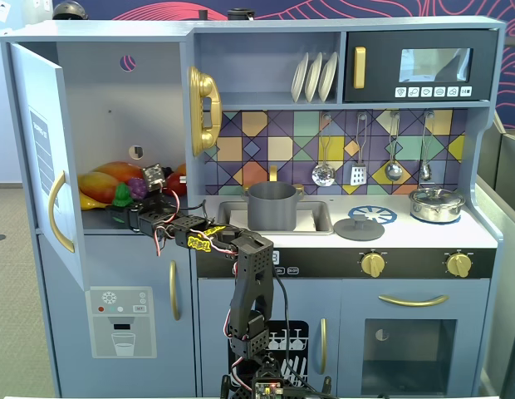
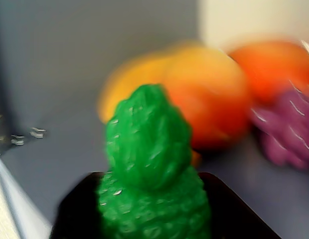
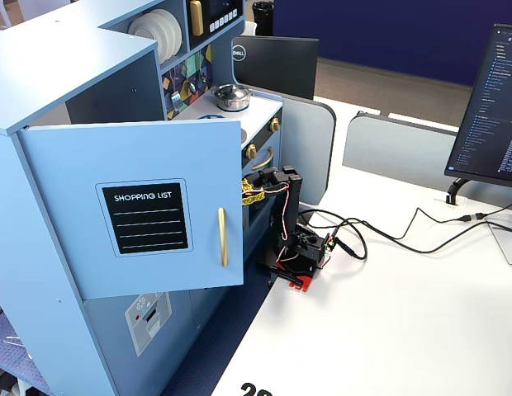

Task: Pick up the green pineapple from the left cabinet and place it in the gray recipient

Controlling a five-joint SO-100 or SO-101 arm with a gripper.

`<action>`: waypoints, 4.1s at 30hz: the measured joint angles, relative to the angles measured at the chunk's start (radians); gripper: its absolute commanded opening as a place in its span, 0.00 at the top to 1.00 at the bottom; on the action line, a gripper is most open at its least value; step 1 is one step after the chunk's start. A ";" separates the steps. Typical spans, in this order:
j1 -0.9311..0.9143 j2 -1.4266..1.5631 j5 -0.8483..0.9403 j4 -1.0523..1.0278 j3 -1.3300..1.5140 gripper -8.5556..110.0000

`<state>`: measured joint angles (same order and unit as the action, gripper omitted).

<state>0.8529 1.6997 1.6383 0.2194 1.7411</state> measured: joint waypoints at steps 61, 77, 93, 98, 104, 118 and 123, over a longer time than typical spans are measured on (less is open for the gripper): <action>-0.877 0.382 -0.021 -0.380 0.038 0.72; -0.870 0.649 -0.069 -0.522 0.186 0.79; -0.856 1.344 -0.054 -1.198 0.833 0.93; -0.856 1.365 -0.051 -1.197 1.094 0.93; -0.851 1.416 -0.089 -1.278 1.258 0.93; -0.841 1.486 -0.064 -1.582 1.258 0.91; -0.841 1.486 -0.071 -1.582 1.255 0.90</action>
<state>0.0123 3.1861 1.5677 -1.3622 2.9959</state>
